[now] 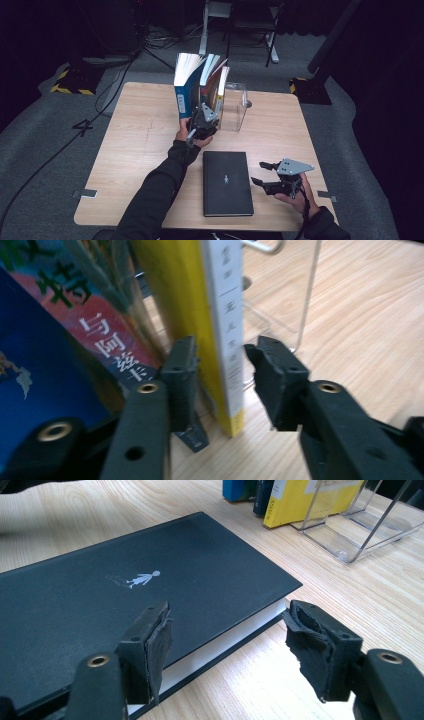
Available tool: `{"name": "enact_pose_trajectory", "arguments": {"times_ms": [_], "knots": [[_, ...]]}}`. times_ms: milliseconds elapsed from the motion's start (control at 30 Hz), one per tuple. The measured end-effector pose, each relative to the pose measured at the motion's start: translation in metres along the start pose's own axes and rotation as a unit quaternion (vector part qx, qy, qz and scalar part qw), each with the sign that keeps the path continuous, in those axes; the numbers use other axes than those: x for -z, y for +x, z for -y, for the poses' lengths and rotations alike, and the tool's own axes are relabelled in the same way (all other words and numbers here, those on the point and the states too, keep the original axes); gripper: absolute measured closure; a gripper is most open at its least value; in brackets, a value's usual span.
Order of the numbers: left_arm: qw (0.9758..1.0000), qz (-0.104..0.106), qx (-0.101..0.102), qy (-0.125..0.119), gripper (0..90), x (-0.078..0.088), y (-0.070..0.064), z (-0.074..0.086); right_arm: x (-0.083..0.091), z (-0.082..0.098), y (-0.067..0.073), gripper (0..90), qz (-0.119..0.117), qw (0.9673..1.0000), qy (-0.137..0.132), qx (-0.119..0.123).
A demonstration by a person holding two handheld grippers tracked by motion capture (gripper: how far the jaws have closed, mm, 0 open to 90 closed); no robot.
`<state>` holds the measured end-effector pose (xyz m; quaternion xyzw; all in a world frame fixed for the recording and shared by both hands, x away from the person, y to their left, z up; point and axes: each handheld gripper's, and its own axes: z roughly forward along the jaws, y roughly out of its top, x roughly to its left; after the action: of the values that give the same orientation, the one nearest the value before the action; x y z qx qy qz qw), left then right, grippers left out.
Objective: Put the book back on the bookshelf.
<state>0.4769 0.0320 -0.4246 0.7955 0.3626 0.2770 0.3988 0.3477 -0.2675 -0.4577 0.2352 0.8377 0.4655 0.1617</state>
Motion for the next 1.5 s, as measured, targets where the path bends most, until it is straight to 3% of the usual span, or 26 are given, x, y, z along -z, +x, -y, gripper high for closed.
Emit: {"name": "enact_pose_trajectory", "arguments": {"times_ms": [267,600,1167,1367,1500], "knots": [[0.9999,-0.004,0.004,0.016,65.0,-0.014,0.001,0.003,0.001,0.000,0.000,35.4,0.001,1.0000,-0.001,-0.001],[0.9992,-0.005,0.037,0.011,66.4,-0.026,0.005,0.000,0.000,0.000,0.000,35.4,0.002,1.0000,0.000,0.000],[0.9981,-0.031,0.051,0.013,68.0,-0.040,-0.001,-0.008,0.000,0.000,-0.001,35.4,0.004,1.0000,0.003,0.001],[0.9980,-0.023,0.056,0.015,67.1,-0.037,0.001,-0.007,0.001,0.000,-0.001,35.3,0.006,1.0000,0.004,0.001],[0.9988,-0.009,0.045,0.017,68.4,-0.033,0.003,-0.001,0.001,0.001,-0.002,35.2,0.006,1.0000,0.006,0.001]]}}
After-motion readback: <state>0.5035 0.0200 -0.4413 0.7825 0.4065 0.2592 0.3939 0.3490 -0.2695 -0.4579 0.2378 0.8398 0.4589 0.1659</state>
